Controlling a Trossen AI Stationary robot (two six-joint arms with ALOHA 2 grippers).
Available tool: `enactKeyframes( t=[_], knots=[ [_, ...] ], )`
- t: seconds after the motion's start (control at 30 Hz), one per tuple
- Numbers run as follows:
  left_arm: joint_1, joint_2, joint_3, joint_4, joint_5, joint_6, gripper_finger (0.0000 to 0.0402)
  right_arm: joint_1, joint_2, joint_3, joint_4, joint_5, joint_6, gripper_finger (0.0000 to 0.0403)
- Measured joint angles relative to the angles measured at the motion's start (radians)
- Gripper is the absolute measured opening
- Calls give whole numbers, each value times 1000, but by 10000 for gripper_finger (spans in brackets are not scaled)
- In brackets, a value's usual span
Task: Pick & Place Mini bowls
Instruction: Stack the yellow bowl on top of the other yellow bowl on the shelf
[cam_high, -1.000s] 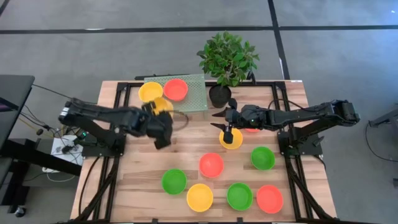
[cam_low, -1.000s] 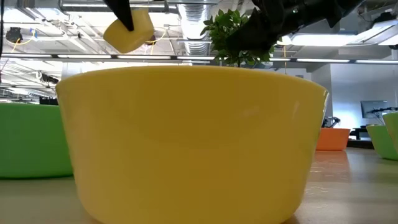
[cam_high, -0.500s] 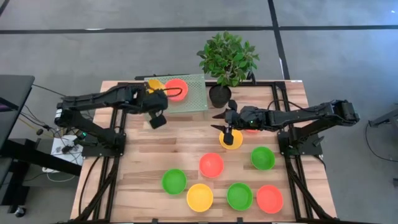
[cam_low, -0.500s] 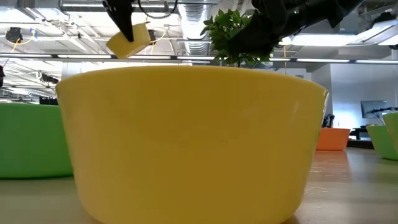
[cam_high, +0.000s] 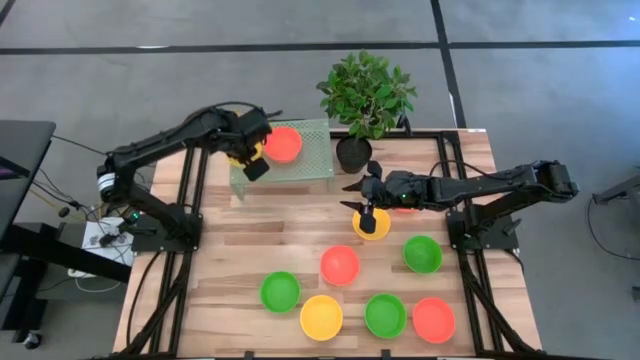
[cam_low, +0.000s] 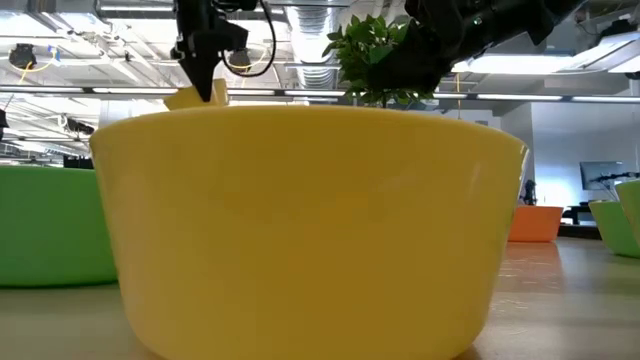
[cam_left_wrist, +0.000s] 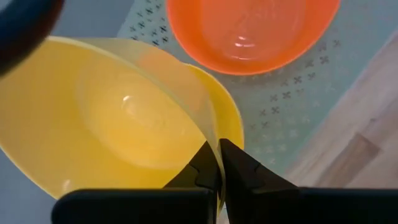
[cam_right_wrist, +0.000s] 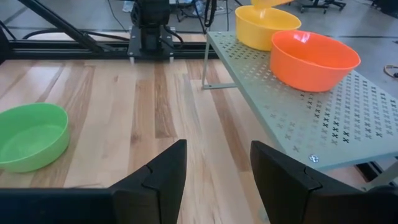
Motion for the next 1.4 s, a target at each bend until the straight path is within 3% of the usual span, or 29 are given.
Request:
enactKeyframes(
  t=[0.57, 1.07, 1.4],
  knots=[
    [26, 47, -58, -4, 31, 6, 7, 0, 0, 0, -10, 0, 0, 172],
    [-7, 47, -58, -21, 16, 219, 7, -1, 0, 0, -11, 0, 0, 172],
    [-24, 46, -56, -113, -4, 217, 8, -2, 0, -1, -11, 0, -6, 172]
  ],
)
